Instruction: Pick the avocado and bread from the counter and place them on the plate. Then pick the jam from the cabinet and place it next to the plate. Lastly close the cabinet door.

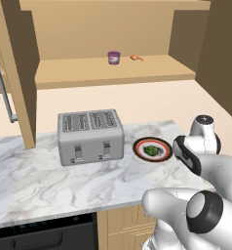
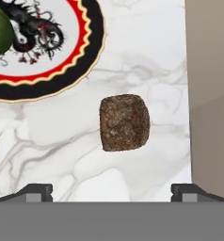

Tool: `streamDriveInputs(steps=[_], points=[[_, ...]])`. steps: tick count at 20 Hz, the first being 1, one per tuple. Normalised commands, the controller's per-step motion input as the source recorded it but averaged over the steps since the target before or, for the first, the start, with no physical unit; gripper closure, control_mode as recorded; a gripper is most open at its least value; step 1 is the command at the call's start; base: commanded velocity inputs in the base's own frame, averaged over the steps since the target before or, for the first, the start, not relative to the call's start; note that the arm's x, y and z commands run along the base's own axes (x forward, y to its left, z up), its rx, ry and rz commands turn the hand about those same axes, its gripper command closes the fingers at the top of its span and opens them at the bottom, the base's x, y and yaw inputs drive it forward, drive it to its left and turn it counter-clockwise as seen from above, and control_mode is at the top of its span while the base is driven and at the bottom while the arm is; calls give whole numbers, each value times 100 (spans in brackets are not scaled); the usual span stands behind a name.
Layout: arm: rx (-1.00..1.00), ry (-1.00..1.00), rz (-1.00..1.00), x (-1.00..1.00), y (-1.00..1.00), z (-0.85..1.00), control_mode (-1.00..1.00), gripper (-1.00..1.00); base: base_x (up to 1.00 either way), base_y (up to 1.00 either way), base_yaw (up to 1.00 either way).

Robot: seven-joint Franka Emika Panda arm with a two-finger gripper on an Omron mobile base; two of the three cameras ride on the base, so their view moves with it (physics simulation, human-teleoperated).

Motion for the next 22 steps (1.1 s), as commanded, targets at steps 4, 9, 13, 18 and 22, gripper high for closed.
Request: streamDriveInputs(steps=[4, 9, 13, 18, 22], points=[[0, 0, 1, 6, -2, -5, -100, -100, 0, 0, 0], [0, 1, 1, 10, -2, -7, -100, -100, 0, 0, 0], [0, 2, 2, 13, 0, -5, -100, -100, 0, 0, 0], [0, 4, 3, 13, -1, -5, -100, -100, 0, 0, 0], [0, 4, 3, 14, -3, -4, -100, -100, 0, 0, 0]])
